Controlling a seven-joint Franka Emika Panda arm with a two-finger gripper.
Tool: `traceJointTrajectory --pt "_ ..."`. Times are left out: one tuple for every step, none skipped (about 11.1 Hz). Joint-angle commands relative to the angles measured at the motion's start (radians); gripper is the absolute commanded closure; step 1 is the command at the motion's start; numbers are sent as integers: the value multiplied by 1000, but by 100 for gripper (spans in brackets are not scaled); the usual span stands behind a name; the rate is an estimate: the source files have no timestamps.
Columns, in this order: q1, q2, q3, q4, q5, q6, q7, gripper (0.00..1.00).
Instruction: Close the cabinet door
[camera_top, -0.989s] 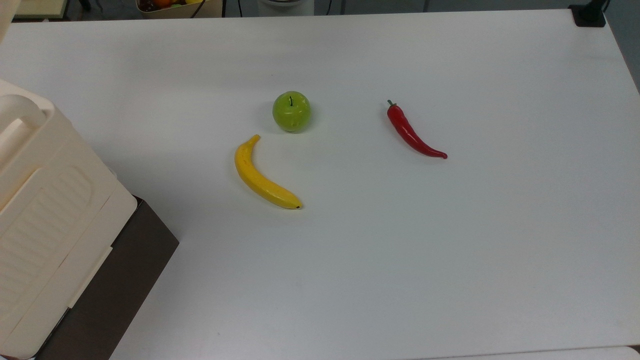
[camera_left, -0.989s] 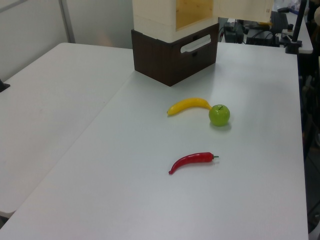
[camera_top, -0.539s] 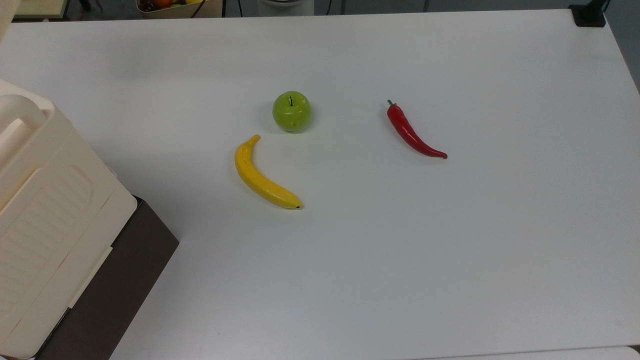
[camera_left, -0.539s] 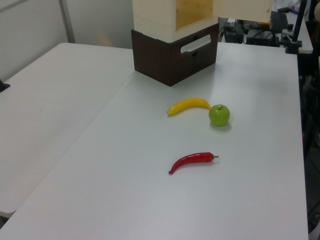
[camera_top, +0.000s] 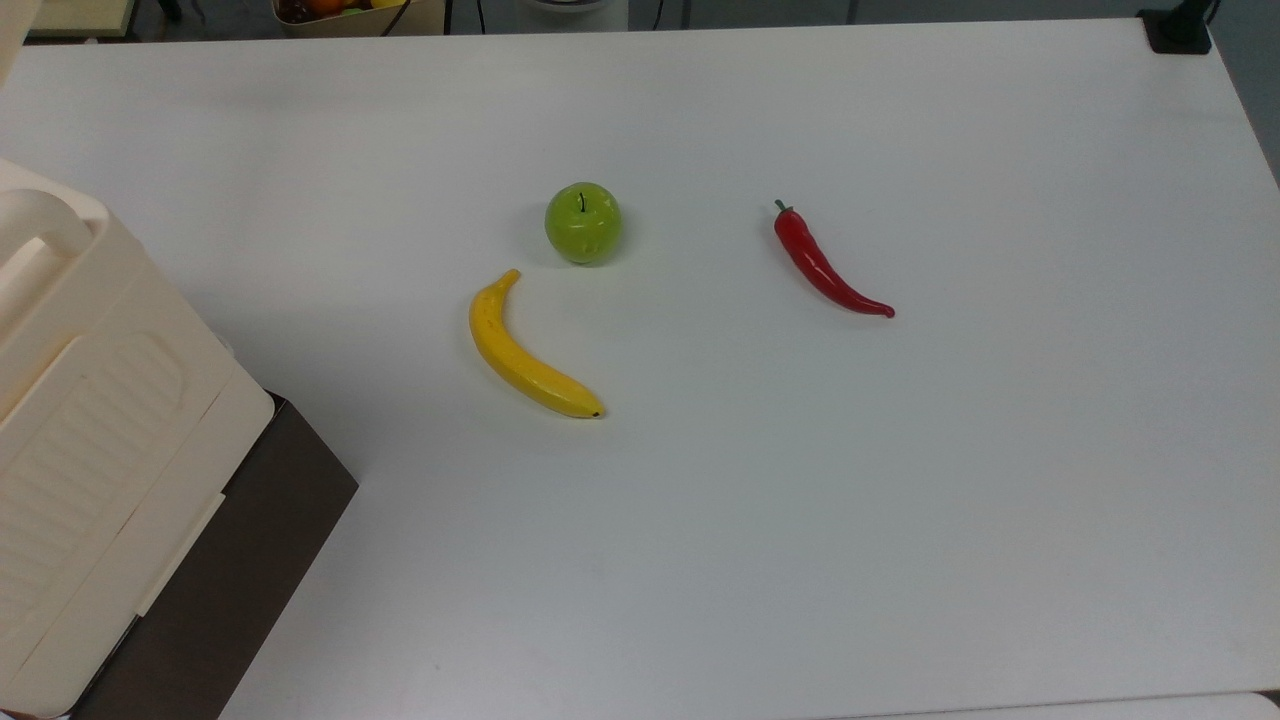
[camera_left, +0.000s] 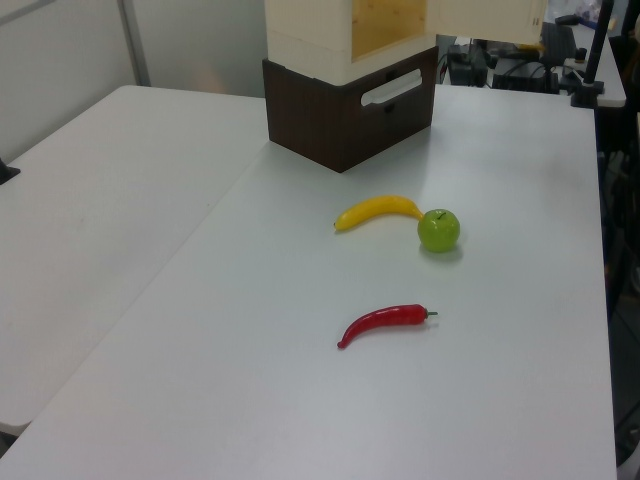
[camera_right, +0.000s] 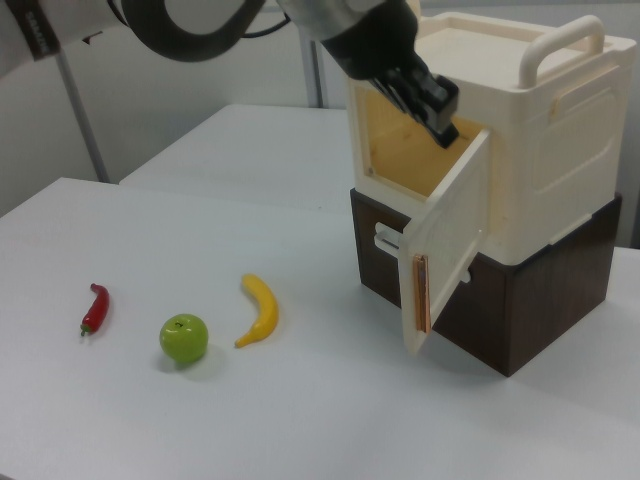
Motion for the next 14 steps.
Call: traceJointTrajectory --pt "-50 -3 -11 -44 28 4 -65 98" --pt "-64 -3 -11 -66 28 2 -97 98" --pt "-67 -2 -15 -78 28 1 -110 98" --pt "-67 -2 -15 -90 28 -14 -111 98" --pt "-63 0 -13 -94 28 -31 -119 98" --pt "-54 4 -10 -94 28 -56 -119 98" --pt "-46 9 -2 -94 28 -77 -119 98" --pt "-32 10 2 -94 38 -88 -117 98" --pt "-17 10 2 -94 80 -96 -119 98" --pt "-8 12 2 -94 119 -96 -117 98" --pt "8 13 2 -94 143 -96 -116 98" --pt "26 15 2 -94 169 -96 -113 98" --pt "52 26 2 -92 204 -96 -110 98" --pt "74 32 4 -92 243 -85 -104 98"
